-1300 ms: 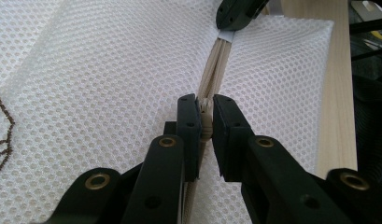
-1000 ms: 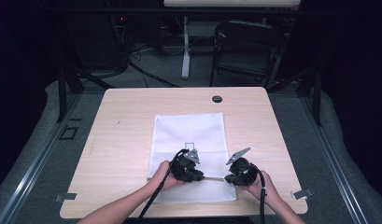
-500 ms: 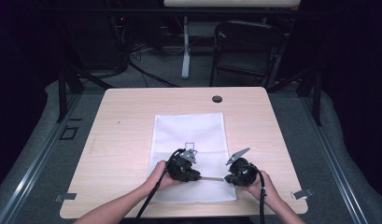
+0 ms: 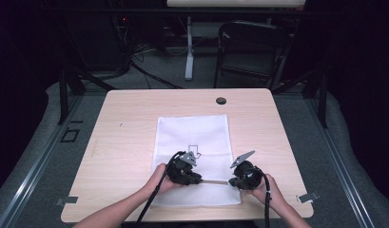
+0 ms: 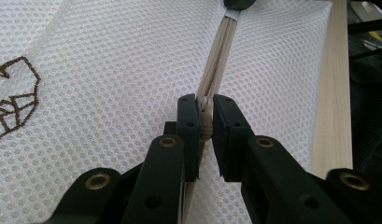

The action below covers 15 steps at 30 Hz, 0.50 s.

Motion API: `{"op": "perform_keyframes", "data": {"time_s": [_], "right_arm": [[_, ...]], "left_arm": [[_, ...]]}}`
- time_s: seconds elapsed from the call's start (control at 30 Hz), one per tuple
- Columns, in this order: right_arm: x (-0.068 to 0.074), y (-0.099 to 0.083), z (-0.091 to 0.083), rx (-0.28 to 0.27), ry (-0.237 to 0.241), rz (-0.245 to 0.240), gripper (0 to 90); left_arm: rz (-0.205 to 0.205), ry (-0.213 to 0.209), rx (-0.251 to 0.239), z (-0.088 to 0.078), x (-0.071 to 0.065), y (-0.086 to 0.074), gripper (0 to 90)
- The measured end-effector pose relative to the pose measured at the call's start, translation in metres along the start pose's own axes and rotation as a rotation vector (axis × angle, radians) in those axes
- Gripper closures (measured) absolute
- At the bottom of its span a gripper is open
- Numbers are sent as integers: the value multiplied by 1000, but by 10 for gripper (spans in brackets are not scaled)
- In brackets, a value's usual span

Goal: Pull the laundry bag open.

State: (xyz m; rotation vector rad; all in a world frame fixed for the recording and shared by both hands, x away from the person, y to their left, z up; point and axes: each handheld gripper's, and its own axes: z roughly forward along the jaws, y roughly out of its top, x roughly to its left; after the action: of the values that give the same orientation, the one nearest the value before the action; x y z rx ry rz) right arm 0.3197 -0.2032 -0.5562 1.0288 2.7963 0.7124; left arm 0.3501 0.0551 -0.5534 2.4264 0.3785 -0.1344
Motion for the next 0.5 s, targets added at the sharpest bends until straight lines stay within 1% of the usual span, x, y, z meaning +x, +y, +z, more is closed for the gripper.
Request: {"op": "perform_keyframes", "data": {"time_s": [0.03,0.13,0.27,0.4,0.5], "right_arm": [[0,0,0,1,-1,0,900],[0,0,0,-1,0,0,900],[0,0,0,1,-1,2,900],[1,1,0,2,3,4,900],[2,1,1,2,-9,1,900]], "left_arm": [[0,10,5,-1,-1,0,815],[-1,-8,-3,-3,1,-1,815],[-10,-2,-4,-4,1,-2,815],[-9,-7,-7,-4,1,-2,814],[-11,-5,-10,-4,3,-1,814]]}}
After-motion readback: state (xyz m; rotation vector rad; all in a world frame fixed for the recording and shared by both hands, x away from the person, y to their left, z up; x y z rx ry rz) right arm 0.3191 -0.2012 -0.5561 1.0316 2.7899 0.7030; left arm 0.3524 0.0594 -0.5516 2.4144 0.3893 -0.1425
